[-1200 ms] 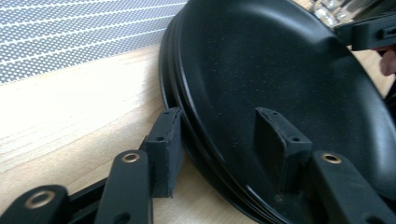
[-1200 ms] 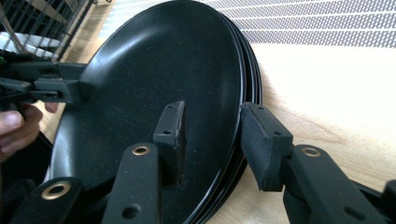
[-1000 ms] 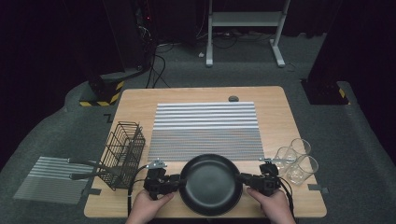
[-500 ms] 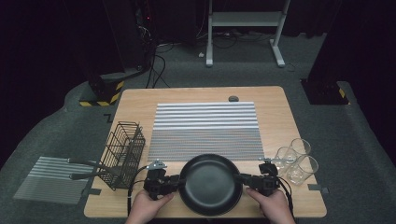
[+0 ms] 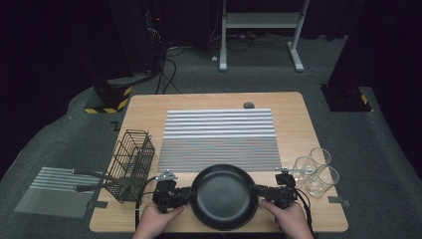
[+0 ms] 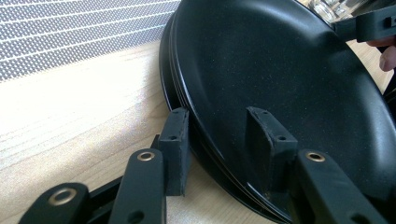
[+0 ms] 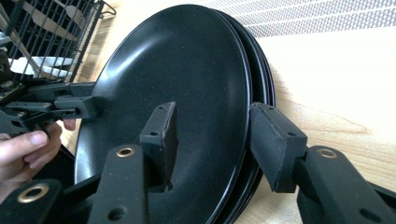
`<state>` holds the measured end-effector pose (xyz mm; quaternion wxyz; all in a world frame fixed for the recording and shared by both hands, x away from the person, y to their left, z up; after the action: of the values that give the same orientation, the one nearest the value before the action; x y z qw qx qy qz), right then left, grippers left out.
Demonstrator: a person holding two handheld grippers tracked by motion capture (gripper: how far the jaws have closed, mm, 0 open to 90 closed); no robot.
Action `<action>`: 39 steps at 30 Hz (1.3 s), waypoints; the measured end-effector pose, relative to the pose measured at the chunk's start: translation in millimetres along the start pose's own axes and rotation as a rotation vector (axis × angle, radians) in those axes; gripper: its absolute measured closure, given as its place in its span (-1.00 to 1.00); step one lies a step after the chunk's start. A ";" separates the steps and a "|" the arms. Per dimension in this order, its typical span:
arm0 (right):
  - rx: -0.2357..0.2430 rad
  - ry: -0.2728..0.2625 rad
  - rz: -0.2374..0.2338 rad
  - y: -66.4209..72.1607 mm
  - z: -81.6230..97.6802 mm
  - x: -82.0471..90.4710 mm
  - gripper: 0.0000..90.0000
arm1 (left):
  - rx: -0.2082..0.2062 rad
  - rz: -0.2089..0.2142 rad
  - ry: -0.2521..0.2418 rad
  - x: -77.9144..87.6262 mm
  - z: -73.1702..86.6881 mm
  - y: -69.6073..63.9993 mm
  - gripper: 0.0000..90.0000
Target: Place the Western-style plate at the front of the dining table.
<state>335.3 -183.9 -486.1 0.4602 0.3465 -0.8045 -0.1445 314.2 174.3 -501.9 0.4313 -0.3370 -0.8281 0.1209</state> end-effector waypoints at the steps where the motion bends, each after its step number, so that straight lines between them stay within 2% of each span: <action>1: 0.000 0.000 0.000 0.0 0.0 0.0 0.14 | 0.000 0.000 0.000 0.0 -0.1 0.2 0.34; 6: -0.020 -0.011 -0.007 -0.2 -0.2 -1.6 0.16 | 0.004 -0.005 0.004 0.0 -0.2 -0.4 0.34; 16: -0.029 -0.024 0.003 1.9 -1.4 -4.2 0.18 | -0.003 -0.019 0.019 0.6 -0.9 -1.1 0.34; 18: -0.008 -0.022 0.014 1.9 -2.0 -5.3 0.18 | 0.000 -0.025 0.016 0.3 -0.9 -2.4 0.34; 29: -0.024 -0.014 0.011 3.8 -3.2 -8.6 0.20 | 0.012 -0.013 0.019 0.6 -1.1 -0.4 0.35; 39: 0.001 0.001 0.015 4.9 -3.4 -16.5 0.22 | 0.013 -0.031 0.026 1.2 -1.6 -2.6 0.36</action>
<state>341.6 -168.7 -492.2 0.4616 0.3408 -0.8069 -0.1402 313.8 173.0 -498.9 0.4459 -0.3232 -0.8267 0.1151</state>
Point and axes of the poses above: each handheld gripper's, and its own axes: x roughly backward along the jaws, z roughly out of its underside, y roughly to its left, the point moved 1 cm from there along -x, roughly forward along the jaws, and after that the axes turned 6 degrees about x, right-handed, at the moved point
